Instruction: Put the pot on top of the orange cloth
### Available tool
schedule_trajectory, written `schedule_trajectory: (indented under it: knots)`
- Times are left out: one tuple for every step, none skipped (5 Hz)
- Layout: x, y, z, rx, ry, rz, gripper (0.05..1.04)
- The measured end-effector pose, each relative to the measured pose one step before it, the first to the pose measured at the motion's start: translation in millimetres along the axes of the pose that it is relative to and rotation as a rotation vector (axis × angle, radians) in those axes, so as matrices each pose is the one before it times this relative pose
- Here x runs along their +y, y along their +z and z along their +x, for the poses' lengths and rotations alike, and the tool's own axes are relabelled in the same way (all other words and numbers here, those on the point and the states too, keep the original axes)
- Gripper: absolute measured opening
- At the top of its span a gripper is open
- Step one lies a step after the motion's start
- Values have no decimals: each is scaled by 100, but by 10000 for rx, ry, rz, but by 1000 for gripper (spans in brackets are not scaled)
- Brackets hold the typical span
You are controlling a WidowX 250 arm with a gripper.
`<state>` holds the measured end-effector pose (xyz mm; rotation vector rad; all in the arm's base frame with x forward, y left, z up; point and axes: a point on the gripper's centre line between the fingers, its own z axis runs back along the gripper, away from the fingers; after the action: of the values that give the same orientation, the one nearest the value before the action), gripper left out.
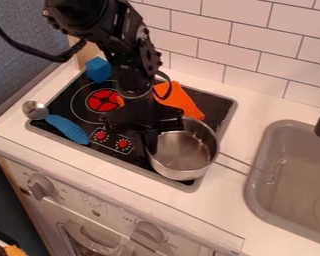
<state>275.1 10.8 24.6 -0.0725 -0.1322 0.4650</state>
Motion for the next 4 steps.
schedule_trajectory:
  knots:
    - [53,700,835,48,452,-190,82]
    - [131,1604,2635,-368,563,-434,82]
    - [-172,1475,2486,-441,274,-355,82]
    - [-21,-782,1130,213,142,2,82]
